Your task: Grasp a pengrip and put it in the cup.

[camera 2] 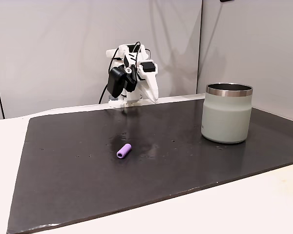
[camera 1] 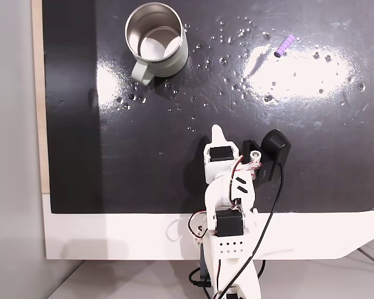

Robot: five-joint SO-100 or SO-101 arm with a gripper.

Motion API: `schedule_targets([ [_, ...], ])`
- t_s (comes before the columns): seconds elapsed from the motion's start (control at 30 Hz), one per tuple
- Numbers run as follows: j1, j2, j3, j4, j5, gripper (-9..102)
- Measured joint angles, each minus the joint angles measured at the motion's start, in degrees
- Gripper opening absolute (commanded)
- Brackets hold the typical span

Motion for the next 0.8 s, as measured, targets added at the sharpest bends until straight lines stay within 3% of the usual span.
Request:
schedule_targets([
  [0.47, 0.0, 0.0, 0.0, 0.0, -0.2, 0],
  [0.8, 5.1, -3.2, -10.2, 5.2, -9.8, 0],
])
